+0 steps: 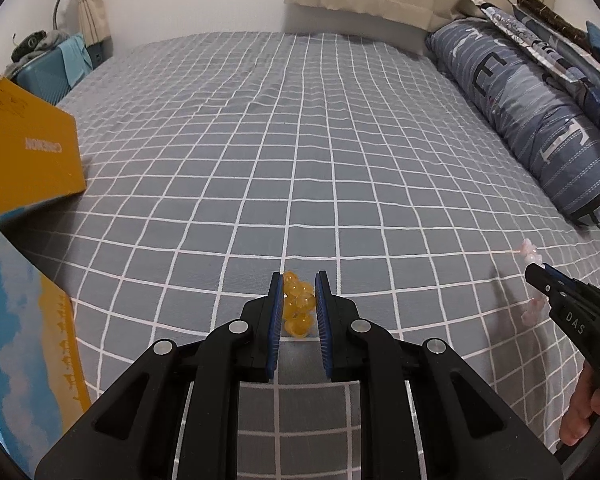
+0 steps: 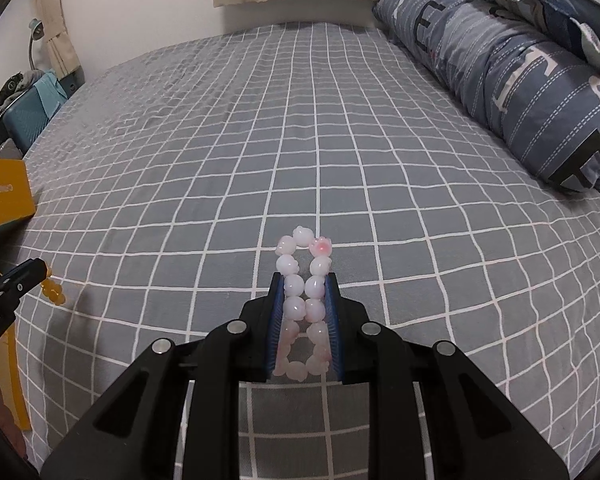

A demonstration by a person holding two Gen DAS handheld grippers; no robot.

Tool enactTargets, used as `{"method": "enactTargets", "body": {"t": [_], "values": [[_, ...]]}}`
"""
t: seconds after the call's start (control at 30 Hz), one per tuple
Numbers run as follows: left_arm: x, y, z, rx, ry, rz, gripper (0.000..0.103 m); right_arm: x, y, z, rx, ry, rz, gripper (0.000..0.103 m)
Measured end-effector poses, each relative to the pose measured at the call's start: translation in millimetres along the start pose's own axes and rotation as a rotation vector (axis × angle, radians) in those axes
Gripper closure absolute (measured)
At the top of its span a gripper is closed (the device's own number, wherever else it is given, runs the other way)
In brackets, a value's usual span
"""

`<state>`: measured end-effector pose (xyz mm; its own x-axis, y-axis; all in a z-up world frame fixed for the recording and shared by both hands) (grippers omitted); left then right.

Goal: Organize jewelry
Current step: 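Lift both held bracelets off the bed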

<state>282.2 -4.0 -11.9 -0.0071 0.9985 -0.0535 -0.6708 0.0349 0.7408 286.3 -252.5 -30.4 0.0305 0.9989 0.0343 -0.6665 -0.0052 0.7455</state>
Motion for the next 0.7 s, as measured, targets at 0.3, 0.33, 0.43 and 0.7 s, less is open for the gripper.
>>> {"method": "enactTargets", "body": {"t": [0.3, 0.33, 0.43, 0.7], "values": [[-1.0, 28.5, 3.2, -0.031, -0.011, 0.005, 0.087, 2.6, 27.4, 4.7, -0.036, 0.001, 0.002, 0.084], [-1.0, 33.2, 3.0, -0.035, -0.012, 0.006, 0.087, 3.5, 32.4, 4.9, -0.042, 0.002, 0.002, 0.084], [0.1, 43.6, 3.3, -0.047, -0.016, 0.009, 0.088, 6.2, 43.9, 3.9, -0.056, 0.004, 0.003, 0.084], [2.8, 78.8, 4.3, -0.084, -0.033, 0.018, 0.087, 19.7, 73.4, 3.0, -0.085, 0.016, 0.008, 0.084]]}}
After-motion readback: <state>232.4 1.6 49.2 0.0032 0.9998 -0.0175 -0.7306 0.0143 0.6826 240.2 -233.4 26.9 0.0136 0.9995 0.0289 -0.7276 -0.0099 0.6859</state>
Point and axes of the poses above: each gripper's, at about its wrist camera, not at the fingertips, and y roughly against the way its jaws point, x to its left, z to its top, the point moved 2 cm from there along -y, roughly the way its jaws point, and after that the axes turned 3 degrees about -x, right-handed, at the moved point
